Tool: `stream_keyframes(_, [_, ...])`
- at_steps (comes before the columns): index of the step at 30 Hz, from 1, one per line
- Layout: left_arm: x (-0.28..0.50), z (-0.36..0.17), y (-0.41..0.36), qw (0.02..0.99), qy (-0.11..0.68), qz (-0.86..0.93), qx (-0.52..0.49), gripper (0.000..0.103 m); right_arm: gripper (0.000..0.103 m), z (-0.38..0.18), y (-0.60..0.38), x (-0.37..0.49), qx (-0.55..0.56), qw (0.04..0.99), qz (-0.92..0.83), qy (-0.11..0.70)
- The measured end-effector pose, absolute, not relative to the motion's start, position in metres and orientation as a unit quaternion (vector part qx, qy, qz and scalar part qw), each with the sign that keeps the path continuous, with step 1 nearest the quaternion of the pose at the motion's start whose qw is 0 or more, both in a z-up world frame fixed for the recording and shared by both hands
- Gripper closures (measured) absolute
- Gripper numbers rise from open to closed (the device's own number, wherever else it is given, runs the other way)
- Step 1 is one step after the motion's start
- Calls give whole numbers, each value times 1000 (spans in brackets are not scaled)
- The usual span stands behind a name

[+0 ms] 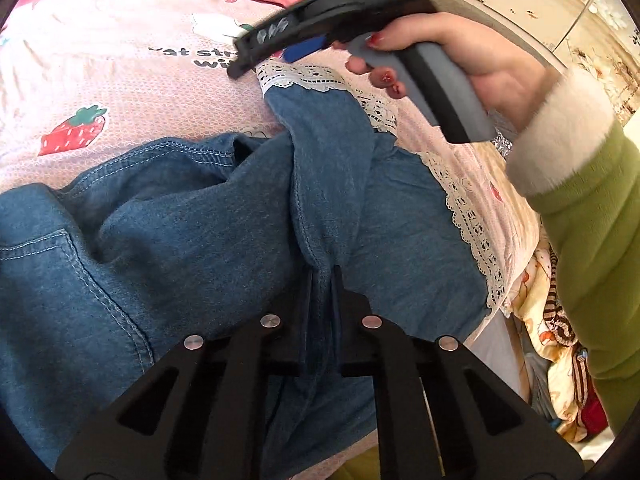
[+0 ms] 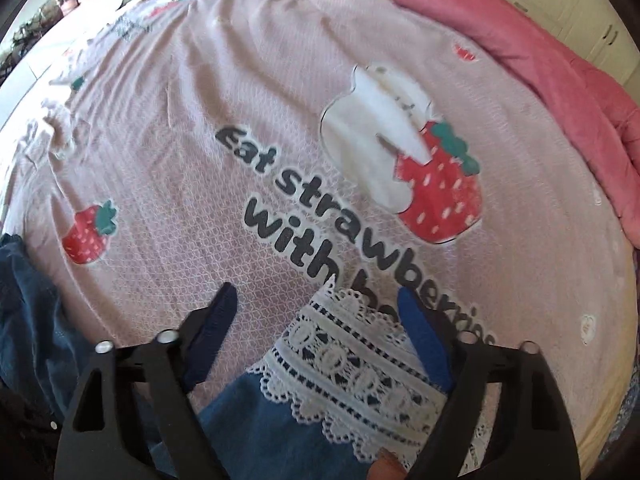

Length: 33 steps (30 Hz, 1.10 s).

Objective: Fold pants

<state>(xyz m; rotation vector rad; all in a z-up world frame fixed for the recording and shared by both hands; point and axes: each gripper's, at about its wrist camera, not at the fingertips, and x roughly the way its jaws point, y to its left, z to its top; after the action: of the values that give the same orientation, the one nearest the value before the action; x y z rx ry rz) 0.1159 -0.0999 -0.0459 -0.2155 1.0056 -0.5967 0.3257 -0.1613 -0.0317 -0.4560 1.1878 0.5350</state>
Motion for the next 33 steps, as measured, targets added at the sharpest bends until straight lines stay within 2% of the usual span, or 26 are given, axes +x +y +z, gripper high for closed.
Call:
stream_keyframes(1, [117,-46,-100,828,474,-281,-102,100,75,-32,-163,326,-199,770,253,551])
stream_keyframes(2, [116,-46,-99,828,474,-281,-103,100,83,-29,-166,324,-190,775,256,546])
stream_keyframes(4, [115,-44,-98,830,471,-281,-102,100,93,-16,-178,317,-169,792,258,528])
stream_keyframes(5, [115,-43,-98,830,470,-281,-102,100,94,-8,-186,312,-150,801,260,518])
stream_keyframes(13, [111,-25,-94,839,450,-292,-94,102,95,74,-303,235,4,872,246,424])
stream_keyframes(17, [99,-12,-99,838,438,-320,-58,102,95,91,-361,178,76,890,227,387])
stream_keyframes(20, [86,-10,-106,836,433,-337,-4,102,95,79,-393,130,113,890,221,382])
stream_keyframes(28, [66,-27,-124,824,446,-344,53,101,92,-4,-439,48,169,860,181,446])
stream_keyframes(30, [62,-29,-126,824,447,-343,58,100,86,-10,-441,35,175,858,188,445])
stream_keyframes(31, [61,-30,-127,824,448,-343,60,100,80,-13,-440,30,175,857,188,446])
stream_keyframes(33, [59,-31,-127,824,446,-343,61,96,78,-17,-436,26,171,855,190,451])
